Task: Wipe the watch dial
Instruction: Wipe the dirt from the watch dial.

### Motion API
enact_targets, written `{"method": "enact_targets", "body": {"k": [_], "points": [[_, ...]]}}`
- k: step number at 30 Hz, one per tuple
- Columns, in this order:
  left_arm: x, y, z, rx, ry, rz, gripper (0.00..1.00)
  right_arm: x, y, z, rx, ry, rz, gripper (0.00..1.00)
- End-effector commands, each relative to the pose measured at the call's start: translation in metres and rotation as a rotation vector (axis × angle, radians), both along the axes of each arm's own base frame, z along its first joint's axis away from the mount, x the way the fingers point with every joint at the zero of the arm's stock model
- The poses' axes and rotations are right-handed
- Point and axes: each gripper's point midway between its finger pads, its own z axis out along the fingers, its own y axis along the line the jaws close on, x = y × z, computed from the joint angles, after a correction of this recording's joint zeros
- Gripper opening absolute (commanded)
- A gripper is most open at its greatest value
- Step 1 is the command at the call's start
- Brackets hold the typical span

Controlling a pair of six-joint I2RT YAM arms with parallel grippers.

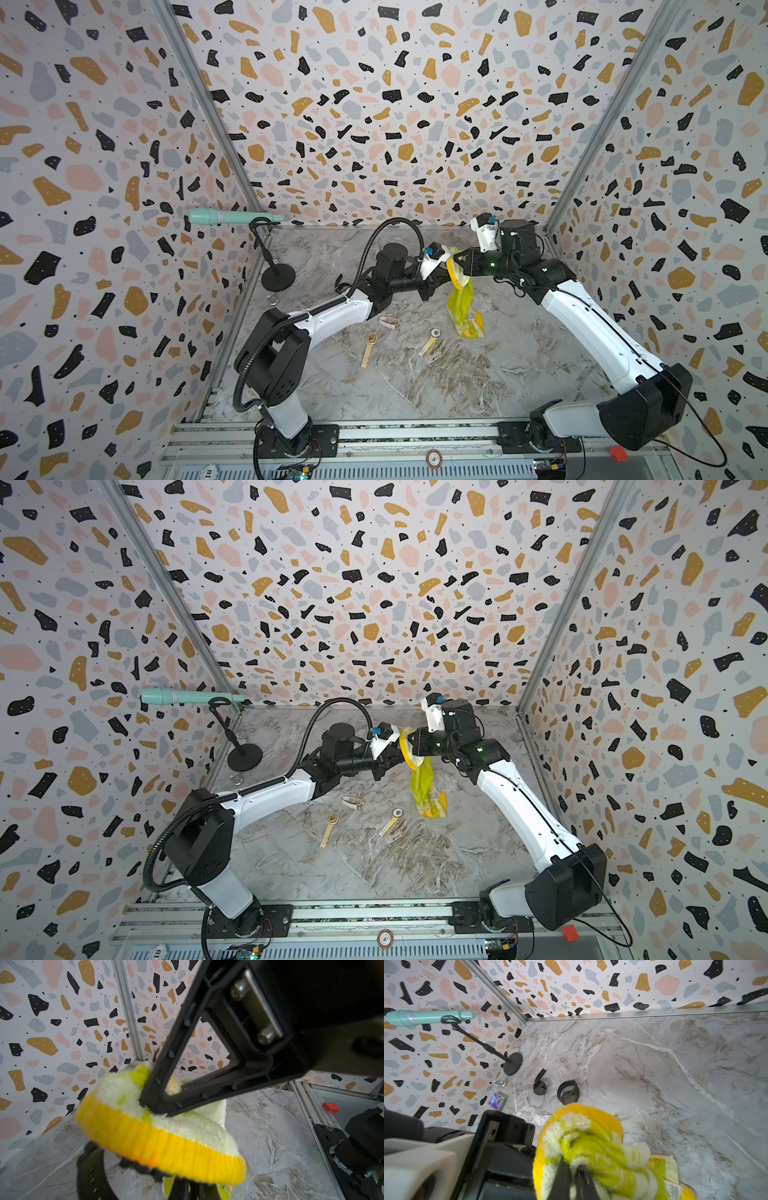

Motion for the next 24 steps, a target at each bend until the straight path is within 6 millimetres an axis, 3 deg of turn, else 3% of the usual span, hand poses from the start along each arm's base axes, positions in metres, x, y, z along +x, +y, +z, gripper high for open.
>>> {"method": "enact_targets", "body": {"k": [1, 14, 24], "points": [[-0.016, -0.013, 0.077, -0.156, -0.212, -0.097, 0.0, -0.003, 0.001, -0.023, -0.107, 0.036, -0.019, 0.0], [-0.014, -0.012, 0.1, -0.213, -0.235, -0.107, 0.0, -0.003, -0.044, -0.077, -0.155, 0.153, -0.169, 0.0], [-0.014, -0.009, 0.086, -0.189, -0.212, -0.095, 0.0, -0.005, -0.102, -0.057, -0.109, 0.125, -0.288, 0.0]]}}
